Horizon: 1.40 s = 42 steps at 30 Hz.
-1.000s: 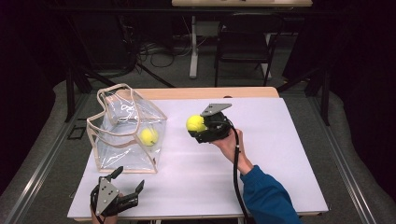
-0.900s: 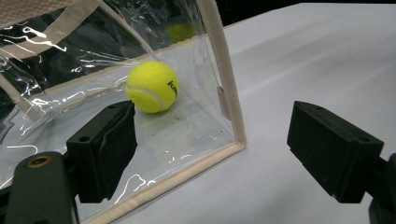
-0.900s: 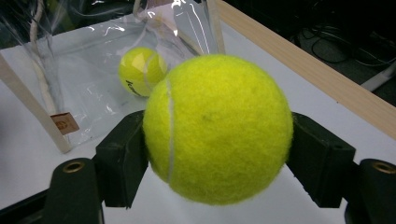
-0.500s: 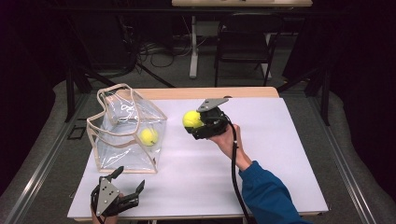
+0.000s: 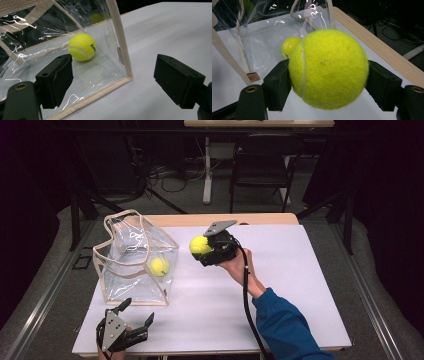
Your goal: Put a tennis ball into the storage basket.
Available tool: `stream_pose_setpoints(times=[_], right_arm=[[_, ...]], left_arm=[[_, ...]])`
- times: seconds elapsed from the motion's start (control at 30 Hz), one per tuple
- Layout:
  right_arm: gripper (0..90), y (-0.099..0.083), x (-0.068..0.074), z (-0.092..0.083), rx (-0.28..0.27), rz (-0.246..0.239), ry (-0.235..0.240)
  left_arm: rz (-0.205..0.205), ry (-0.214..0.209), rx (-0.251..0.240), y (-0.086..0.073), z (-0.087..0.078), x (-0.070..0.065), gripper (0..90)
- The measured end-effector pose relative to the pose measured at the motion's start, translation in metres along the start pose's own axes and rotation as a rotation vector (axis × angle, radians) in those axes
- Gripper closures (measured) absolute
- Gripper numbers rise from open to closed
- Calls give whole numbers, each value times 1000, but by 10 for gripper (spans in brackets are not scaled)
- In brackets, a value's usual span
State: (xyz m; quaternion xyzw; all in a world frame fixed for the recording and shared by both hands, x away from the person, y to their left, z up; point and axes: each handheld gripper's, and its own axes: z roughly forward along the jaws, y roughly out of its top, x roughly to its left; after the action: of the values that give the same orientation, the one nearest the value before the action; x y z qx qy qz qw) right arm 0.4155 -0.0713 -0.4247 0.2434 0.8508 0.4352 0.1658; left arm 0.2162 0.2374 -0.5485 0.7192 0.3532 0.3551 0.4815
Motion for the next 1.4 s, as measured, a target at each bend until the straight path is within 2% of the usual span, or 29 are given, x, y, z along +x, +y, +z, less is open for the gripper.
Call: stream_pose_setpoints(times=[0.7,1.4], right_arm=[[265,22,-1,4,6,-15,22],[265,43,3,4,-6,-43,21]], left_arm=[[-6,-1,1,-1,0,1,160],[-6,0,0,0,0,1,160]])
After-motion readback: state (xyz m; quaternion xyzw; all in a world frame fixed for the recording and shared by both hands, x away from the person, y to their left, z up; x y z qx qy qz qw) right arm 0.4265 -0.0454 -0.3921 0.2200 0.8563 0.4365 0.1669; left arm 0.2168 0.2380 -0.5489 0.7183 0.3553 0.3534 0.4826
